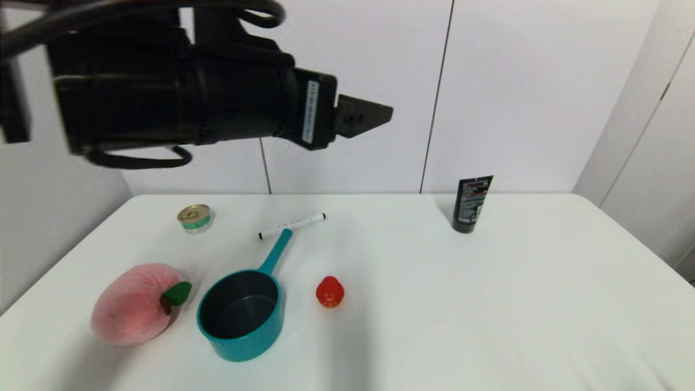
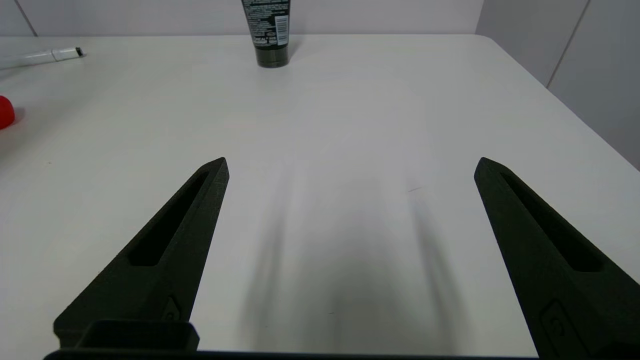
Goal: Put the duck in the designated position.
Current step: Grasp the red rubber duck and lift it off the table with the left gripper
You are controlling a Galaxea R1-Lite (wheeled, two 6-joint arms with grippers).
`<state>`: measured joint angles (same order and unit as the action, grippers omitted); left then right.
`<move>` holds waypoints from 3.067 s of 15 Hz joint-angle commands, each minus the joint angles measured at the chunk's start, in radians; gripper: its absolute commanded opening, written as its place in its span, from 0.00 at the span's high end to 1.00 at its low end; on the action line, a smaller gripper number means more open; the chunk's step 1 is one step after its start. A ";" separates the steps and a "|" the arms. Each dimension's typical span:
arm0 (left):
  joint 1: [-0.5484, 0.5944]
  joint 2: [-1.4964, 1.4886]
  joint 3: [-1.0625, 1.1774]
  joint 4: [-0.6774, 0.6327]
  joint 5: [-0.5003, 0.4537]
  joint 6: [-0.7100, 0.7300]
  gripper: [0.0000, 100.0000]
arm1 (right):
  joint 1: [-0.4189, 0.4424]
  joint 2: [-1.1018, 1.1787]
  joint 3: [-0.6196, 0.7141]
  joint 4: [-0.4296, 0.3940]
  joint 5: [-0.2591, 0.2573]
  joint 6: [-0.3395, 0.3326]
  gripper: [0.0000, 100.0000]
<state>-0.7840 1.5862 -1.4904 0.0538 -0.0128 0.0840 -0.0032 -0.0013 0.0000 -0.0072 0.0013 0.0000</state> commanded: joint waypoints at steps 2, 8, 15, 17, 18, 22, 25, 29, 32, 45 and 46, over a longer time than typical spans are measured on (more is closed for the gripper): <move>-0.011 0.268 -0.202 0.035 0.154 -0.079 0.00 | 0.000 0.001 0.000 0.000 0.000 0.000 0.00; -0.061 0.310 -0.379 0.495 0.396 -0.371 0.00 | 0.000 0.001 0.000 0.000 0.000 0.000 0.00; -0.086 0.357 -0.475 0.914 0.389 -0.635 0.00 | 0.000 0.001 0.000 0.000 0.000 0.000 0.00; -0.093 0.368 -0.478 0.959 0.333 -0.653 0.00 | 0.000 0.001 0.000 0.000 0.000 0.000 0.00; -0.109 0.377 -0.476 0.986 0.301 -0.662 0.00 | 0.000 0.001 0.000 0.000 0.000 0.000 0.00; -0.136 0.417 -0.476 1.035 0.297 -0.682 0.00 | 0.000 0.001 0.000 0.000 0.000 0.000 0.00; -0.139 0.457 -0.468 1.032 0.306 -0.670 0.00 | 0.000 0.001 0.000 0.000 0.000 0.000 0.00; -0.139 0.503 -0.435 1.023 0.344 -0.622 0.00 | 0.000 0.001 0.000 0.000 0.000 0.000 0.00; -0.139 0.512 -0.369 1.006 0.409 -0.622 0.00 | 0.000 0.001 0.000 0.000 0.000 0.000 0.00; -0.106 0.546 -0.300 0.873 0.361 -0.627 0.00 | 0.000 0.001 0.000 0.000 0.000 0.000 0.00; -0.098 0.549 -0.300 0.868 0.361 -0.626 0.00 | 0.000 0.001 0.000 0.000 0.000 0.000 0.00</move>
<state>-0.8947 2.1302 -1.7896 0.9221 0.3462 -0.5398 -0.0036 -0.0013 0.0000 -0.0072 0.0013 0.0000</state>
